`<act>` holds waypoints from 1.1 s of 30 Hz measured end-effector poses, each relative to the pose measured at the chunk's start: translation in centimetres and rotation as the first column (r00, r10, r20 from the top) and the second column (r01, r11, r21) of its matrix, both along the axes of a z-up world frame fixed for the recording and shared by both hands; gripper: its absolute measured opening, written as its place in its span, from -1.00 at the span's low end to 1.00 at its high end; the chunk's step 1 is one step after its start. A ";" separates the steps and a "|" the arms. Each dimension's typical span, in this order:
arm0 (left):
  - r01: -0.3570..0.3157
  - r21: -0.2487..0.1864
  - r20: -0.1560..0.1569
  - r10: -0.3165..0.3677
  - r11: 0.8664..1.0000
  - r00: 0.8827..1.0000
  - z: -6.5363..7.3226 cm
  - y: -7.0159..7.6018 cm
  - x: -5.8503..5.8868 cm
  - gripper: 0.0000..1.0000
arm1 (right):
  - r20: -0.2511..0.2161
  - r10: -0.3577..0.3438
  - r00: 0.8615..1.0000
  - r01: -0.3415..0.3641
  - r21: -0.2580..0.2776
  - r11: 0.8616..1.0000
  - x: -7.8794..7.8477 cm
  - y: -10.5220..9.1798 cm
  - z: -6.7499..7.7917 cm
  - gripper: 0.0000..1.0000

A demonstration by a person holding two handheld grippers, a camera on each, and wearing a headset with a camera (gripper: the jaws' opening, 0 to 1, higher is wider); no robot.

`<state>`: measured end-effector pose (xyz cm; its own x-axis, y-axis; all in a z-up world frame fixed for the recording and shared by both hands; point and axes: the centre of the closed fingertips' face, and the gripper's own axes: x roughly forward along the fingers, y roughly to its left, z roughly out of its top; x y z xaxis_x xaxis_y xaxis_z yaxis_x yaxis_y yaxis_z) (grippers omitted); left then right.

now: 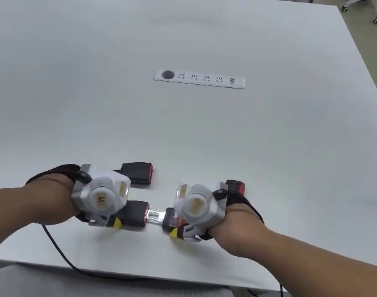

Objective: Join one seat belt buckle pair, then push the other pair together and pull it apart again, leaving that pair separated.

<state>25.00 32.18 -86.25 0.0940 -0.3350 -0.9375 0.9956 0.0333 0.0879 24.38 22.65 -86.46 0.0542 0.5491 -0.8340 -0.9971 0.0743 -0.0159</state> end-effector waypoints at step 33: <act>0.056 -0.016 -0.028 -0.056 0.998 0.998 0.0 -0.2 -0.1 -0.38 | 0.019 0.009 1.000 -0.010 0.061 0.998 0.2 2.4 0.3 -0.35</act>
